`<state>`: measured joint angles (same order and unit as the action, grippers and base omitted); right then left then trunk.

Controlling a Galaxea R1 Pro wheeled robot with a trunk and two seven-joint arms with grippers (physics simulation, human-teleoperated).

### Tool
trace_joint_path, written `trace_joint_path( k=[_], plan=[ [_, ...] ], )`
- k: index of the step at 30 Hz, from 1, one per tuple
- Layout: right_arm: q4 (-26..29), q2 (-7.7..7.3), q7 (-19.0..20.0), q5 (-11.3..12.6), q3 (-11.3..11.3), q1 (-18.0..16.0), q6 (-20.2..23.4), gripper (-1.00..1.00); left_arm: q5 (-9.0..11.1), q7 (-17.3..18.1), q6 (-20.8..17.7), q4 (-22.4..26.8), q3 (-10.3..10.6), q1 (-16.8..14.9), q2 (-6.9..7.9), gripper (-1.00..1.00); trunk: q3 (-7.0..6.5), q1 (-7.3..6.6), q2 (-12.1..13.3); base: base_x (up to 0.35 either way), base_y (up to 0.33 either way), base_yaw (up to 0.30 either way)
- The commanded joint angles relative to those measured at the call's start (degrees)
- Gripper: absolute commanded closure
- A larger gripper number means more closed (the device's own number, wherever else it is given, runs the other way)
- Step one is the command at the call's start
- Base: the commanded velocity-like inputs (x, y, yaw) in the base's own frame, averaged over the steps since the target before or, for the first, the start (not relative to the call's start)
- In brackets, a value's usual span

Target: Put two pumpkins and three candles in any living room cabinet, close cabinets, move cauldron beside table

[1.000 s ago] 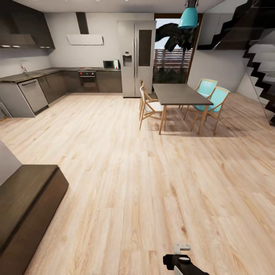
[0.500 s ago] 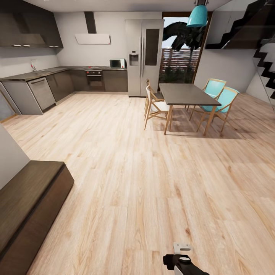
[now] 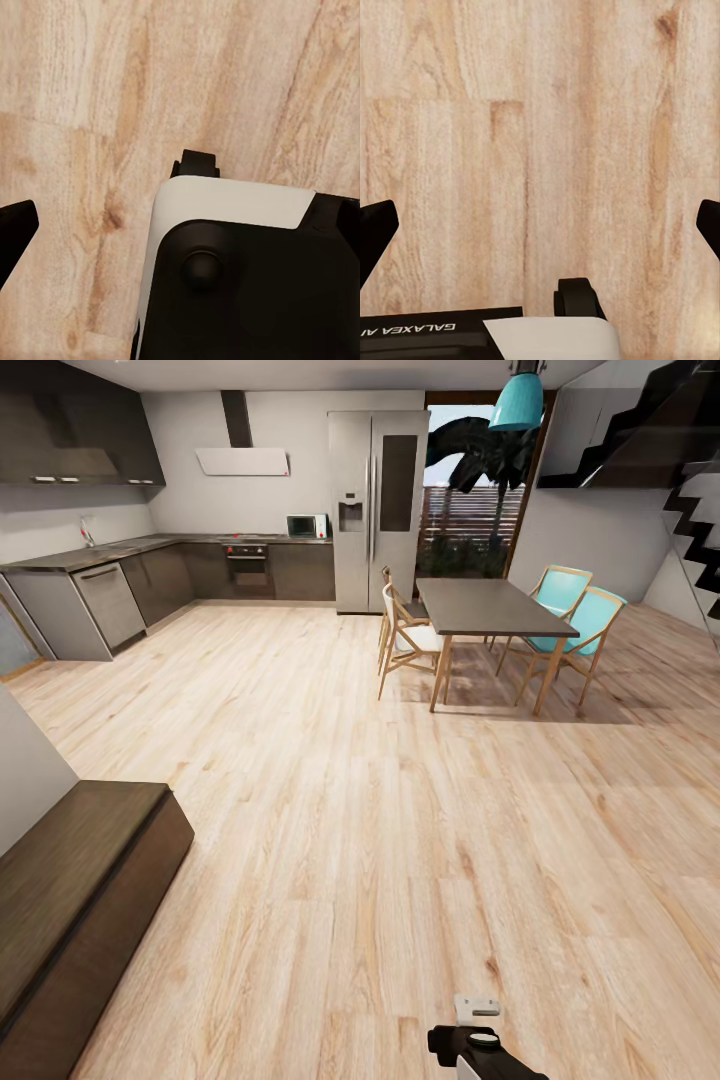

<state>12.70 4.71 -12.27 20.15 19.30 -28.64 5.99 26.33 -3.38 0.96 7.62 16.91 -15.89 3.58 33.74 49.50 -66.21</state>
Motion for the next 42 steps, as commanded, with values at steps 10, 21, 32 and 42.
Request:
trace_joint_path(
  k=[10,21,32,42],
  plan=[
    [0.1,0.07,-0.4,0.4,0.5,0.0,0.3,-1.00,0.5,-0.2,0.1,0.0,0.5,0.0,0.02,-1.00,0.03,0.00,0.0,0.000,0.000,0.029],
    [0.1,-0.07,-0.4,0.4,0.5,0.0,0.3,-1.00,0.5,-0.2,0.1,0.0,0.5,0.0,0.02,-1.00,0.02,0.00,0.0,0.000,0.000,0.191],
    [0.2,-0.23,-0.4,0.2,0.5,0.8,0.1,-1.00,0.5,-0.3,0.0,0.0,0.5,0.1,-0.14,-1.00,0.02,0.00,0.0,0.000,0.000,0.022],
    [0.2,-0.19,-0.4,0.2,0.6,0.9,0.1,-1.00,0.9,-0.2,0.0,0.0,0.3,1.5,-0.49,-1.00,0.02,0.00,0.0,0.000,0.000,0.000]
  ],
)
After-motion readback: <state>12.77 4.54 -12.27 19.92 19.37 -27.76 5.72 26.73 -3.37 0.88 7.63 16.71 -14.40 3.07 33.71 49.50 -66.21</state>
